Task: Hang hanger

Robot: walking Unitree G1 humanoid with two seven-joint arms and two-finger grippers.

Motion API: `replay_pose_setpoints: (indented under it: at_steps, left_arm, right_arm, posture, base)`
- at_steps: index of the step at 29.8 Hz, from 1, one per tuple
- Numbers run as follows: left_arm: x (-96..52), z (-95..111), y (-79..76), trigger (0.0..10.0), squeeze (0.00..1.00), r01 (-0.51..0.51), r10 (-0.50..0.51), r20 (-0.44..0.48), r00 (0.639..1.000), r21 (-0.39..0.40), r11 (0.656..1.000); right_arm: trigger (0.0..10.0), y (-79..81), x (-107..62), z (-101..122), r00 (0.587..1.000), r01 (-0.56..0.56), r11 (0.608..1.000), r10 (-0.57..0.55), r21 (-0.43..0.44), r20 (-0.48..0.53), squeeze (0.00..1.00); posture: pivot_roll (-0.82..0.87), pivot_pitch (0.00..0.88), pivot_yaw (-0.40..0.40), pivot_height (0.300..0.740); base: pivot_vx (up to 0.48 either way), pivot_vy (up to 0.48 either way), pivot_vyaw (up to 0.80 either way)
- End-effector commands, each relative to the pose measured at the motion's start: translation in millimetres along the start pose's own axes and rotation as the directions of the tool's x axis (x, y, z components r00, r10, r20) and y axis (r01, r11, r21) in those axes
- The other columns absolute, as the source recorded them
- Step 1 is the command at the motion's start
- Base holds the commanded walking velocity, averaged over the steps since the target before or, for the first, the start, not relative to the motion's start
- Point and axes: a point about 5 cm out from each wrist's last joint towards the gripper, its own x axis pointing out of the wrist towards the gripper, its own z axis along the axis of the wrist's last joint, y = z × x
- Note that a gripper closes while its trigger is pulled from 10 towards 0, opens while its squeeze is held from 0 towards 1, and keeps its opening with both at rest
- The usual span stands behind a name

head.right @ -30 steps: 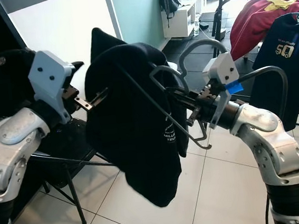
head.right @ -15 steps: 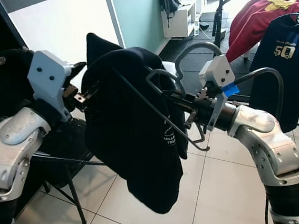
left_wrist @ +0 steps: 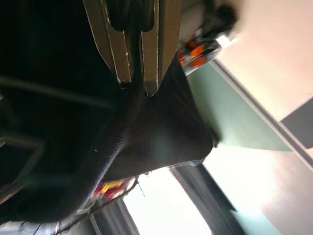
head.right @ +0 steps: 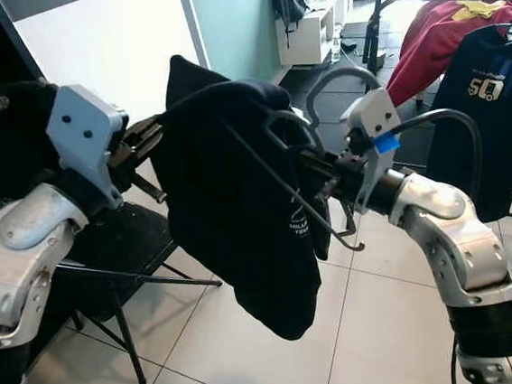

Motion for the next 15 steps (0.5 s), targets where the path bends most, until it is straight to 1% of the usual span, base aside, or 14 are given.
replay_pose_setpoints:
  at_steps: [1,2,3,4,5,6,7,8,9,11,12,13,15]
  left_arm:
    - [-2.8,7,1.4,1.4,0.0,0.012,-0.009,0.035,0.999,-0.069,0.998]
    - [-2.8,7,1.4,1.4,0.0,0.012,-0.009,0.035,0.999,-0.069,0.998]
    - [-4.1,11,-0.8,2.5,0.0,0.039,-0.032,0.057,0.998,-0.116,0.992]
    - [-5.0,14,-2.4,2.5,0.0,0.059,-0.049,0.072,0.996,-0.143,0.988]
    - [-5.0,14,-2.4,2.5,0.0,0.059,-0.049,0.072,0.996,-0.143,0.988]
    - [-5.9,17,-1.8,3.8,0.0,0.067,-0.05,0.093,0.994,-0.191,0.979]
    - [-6.4,19,-1.2,3.8,0.0,0.07,-0.048,0.106,0.993,-0.221,0.973]
    - [-6.4,19,-1.2,3.8,0.0,0.07,-0.048,0.106,0.993,-0.221,0.973]
    - [-6.6,23,-3.3,4.1,0.0,0.097,-0.066,0.126,0.99,-0.258,0.961]
    - [-6.3,34,-14.7,4.5,0.0,0.188,-0.13,0.19,0.973,-0.331,0.925]
    - [-6.3,34,-14.7,4.5,0.0,0.188,-0.13,0.19,0.973,-0.331,0.925]
    - [-5.3,41,-20.0,5.5,0.0,0.223,-0.143,0.23,0.963,-0.375,0.9]
    - [-5.3,41,-20.0,5.5,0.0,0.223,-0.143,0.23,0.963,-0.375,0.9]
  right_arm:
    - [10.0,-8.3,1.6,10,0.997,0.067,0.997,-0.066,-0.027,0.05,0.0]
    - [10.0,-8.3,1.6,10,0.997,0.067,0.997,-0.066,-0.027,0.05,0.0]
    - [10.0,-12.2,3.1,12,0.993,0.098,0.995,-0.097,-0.021,0.061,0.0]
    - [10.0,-14.8,4.2,13,0.991,0.118,0.993,-0.117,-0.016,0.069,0.0]
    - [10.0,-14.8,4.2,13,0.991,0.118,0.993,-0.117,-0.016,0.069,0.0]
    - [10.0,-21.4,6.1,16,0.982,0.17,0.985,-0.169,-0.009,0.083,0.0]
    - [10.0,-25.7,7.3,17,0.975,0.205,0.979,-0.204,-0.003,0.091,0.0]
    - [10.0,-25.7,7.3,17,0.975,0.205,0.979,-0.204,-0.003,0.091,0.0]
    - [10.0,-32.1,8.8,18,0.961,0.259,0.966,-0.259,0.009,0.098,0.0]
    - [10.0,-43.2,11.7,18,0.926,0.361,0.932,-0.363,0.037,0.101,0.0]
    - [10.0,-43.2,11.7,18,0.926,0.361,0.932,-0.363,0.037,0.101,0.0]
    - [10.0,-46.8,13.7,18,0.909,0.401,0.914,-0.405,0.056,0.102,0.0]
    - [10.0,-46.8,13.7,18,0.909,0.401,0.914,-0.405,0.056,0.102,0.0]
  posture:
    - [-0.08,0.0,0.031,0.74]
    - [-0.08,0.0,0.031,0.74]
    - [-0.08,0.0,0.029,0.74]
    - [-0.08,0.0,0.029,0.74]
    - [-0.08,0.0,0.029,0.74]
    - [-0.08,0.0,0.028,0.74]
    - [-0.08,0.0,0.028,0.74]
    - [-0.08,0.0,0.028,0.74]
    - [-0.07,0.0,0.028,0.74]
    - [-0.07,0.0,0.027,0.74]
    - [-0.07,0.0,0.027,0.74]
    - [-0.06,0.0,0.027,0.74]
    - [-0.06,0.0,0.027,0.74]
  base:
    - [0.0,0.0,0.0]
    - [0.0,0.0,0.0]
    - [0.0,0.0,0.0]
    - [0.0,0.0,0.0]
    - [0.0,0.0,0.0]
    - [0.0,0.0,0.0]
    - [0.0,0.0,0.0]
    - [0.0,0.0,0.0]
    - [0.0,0.0,0.0]
    - [0.0,0.0,0.0]
    - [0.0,0.0,0.0]
    - [0.0,0.0,0.0]
    - [0.0,0.0,0.0]
